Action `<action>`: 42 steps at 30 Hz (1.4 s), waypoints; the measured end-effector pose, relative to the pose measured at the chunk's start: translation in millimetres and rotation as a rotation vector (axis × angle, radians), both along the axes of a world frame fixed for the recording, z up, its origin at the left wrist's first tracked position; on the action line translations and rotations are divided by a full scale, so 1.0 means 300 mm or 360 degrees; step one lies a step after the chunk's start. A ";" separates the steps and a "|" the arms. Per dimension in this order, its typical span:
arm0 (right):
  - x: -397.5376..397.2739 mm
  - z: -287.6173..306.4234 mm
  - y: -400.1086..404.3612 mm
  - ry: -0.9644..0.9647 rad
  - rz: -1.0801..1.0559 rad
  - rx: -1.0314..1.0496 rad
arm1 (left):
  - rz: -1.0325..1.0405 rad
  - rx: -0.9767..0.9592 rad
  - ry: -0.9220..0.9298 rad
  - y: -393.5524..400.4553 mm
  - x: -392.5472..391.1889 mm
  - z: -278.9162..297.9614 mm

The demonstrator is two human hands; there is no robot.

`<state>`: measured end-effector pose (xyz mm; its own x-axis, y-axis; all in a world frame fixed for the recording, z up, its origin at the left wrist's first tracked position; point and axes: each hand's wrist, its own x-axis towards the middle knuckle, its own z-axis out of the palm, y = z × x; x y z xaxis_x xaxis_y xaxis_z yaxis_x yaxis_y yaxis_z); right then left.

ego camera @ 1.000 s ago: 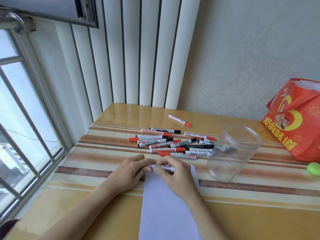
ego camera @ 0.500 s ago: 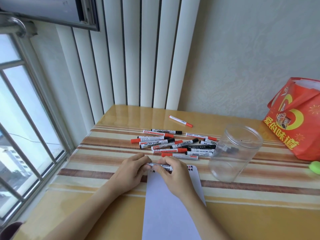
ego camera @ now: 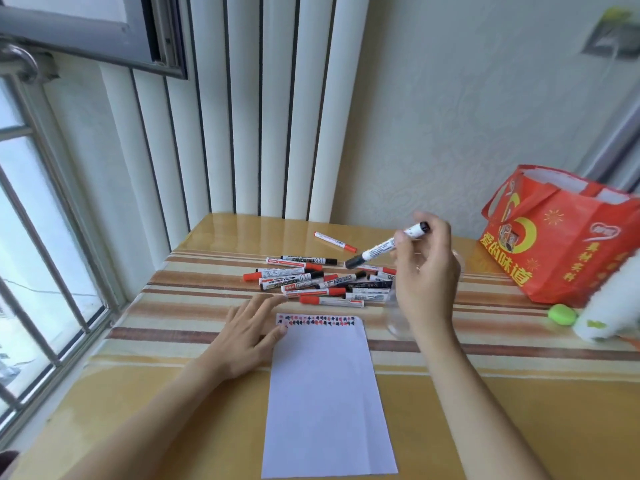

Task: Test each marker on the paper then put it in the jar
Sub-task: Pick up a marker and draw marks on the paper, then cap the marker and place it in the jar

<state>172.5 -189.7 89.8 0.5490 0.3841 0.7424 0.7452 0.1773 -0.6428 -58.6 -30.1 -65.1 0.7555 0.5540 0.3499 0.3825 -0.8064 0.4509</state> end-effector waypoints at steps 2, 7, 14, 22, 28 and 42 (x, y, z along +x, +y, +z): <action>0.056 0.067 -0.043 -0.0175 -0.0205 0.0142 | -0.0006 0.0024 0.0020 -0.004 0.002 -0.012; 0.191 0.106 -0.089 -0.0462 -0.0445 0.0047 | 0.0015 0.0043 0.0101 0.002 0.008 -0.024; 0.270 -0.024 -0.027 -0.0472 -0.0303 -0.1004 | 0.0039 0.0070 0.0231 -0.015 0.009 -0.010; 0.267 -0.065 -0.017 -0.0655 -0.0432 -0.1179 | 0.0070 0.0069 0.0287 -0.028 0.012 0.005; 0.128 -0.066 0.007 -0.1079 -0.0327 -0.0368 | 0.0088 0.0053 0.0231 -0.001 0.019 -0.007; -0.002 -0.508 0.295 -0.0900 -0.0119 -0.1218 | 0.0179 -0.0039 0.0027 0.028 0.028 -0.028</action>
